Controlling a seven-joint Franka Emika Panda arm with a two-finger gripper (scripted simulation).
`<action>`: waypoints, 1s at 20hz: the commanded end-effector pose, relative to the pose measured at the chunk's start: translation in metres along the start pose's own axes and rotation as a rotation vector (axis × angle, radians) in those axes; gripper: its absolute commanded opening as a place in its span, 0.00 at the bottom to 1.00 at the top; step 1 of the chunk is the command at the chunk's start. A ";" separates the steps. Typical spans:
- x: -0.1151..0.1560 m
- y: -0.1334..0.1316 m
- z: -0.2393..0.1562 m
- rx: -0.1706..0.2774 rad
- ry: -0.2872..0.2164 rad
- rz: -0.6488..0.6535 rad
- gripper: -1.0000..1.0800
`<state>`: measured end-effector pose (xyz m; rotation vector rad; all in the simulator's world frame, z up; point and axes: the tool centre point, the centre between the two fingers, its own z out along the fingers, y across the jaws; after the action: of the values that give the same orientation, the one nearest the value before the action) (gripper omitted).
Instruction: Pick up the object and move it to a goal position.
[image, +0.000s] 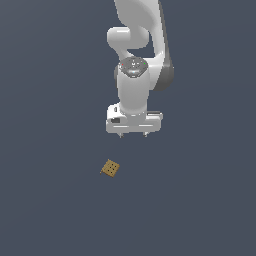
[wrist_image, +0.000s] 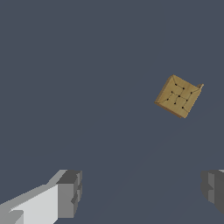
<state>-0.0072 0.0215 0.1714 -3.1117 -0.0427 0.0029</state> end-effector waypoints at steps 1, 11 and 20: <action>0.000 0.000 0.000 0.000 0.000 0.000 0.96; -0.003 -0.004 -0.011 0.003 -0.006 0.008 0.96; 0.007 0.005 -0.002 0.003 -0.005 0.051 0.96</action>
<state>-0.0028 0.0192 0.1763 -3.1089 0.0161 0.0107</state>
